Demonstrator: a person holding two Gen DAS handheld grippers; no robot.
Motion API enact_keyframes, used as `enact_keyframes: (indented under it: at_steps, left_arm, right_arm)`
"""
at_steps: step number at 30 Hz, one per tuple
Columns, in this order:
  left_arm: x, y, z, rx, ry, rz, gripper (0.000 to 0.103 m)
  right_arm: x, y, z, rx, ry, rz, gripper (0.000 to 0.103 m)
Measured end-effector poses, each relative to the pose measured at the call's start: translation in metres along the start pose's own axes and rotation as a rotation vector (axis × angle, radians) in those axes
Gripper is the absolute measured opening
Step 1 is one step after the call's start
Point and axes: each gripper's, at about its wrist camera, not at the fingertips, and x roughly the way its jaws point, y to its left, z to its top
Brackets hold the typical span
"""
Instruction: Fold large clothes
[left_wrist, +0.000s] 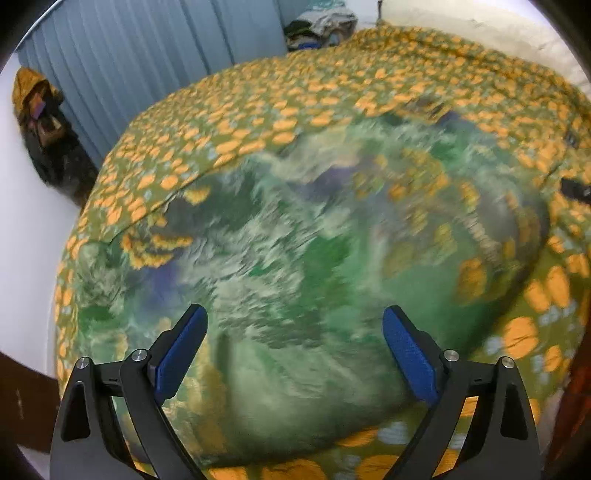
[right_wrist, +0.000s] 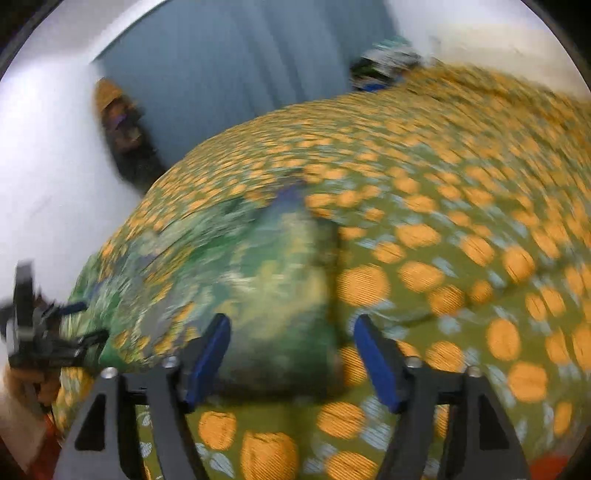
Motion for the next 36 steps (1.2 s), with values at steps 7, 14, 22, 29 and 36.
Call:
enact_keyframes:
  at_steps: [7, 14, 22, 29, 36]
  left_arm:
    - [0.002, -0.021, 0.013, -0.044, -0.05, -0.161, 0.096]
    - [0.051, -0.023, 0.006, -0.088, 0.074, -0.194, 0.1]
    - [0.035, -0.015, 0.031, -0.075, 0.11, -0.157, 0.09]
    - [-0.017, -0.034, 0.133, -0.025, 0.093, -0.365, 0.088]
    - [-0.005, -0.106, 0.191, 0.188, 0.276, -0.372, 0.087]
  right_arm:
    - [0.017, -0.027, -0.002, 0.226, 0.053, 0.169, 0.075]
    - [0.079, -0.031, -0.013, 0.351, 0.16, 0.235, 0.075]
    - [0.048, -0.014, -0.005, 0.295, 0.114, 0.285, 0.033]
    - [0.003, 0.046, 0.011, 0.074, -0.008, 0.308, 0.032]
    - [-0.026, 0.128, 0.005, -0.201, -0.09, 0.252, 0.032]
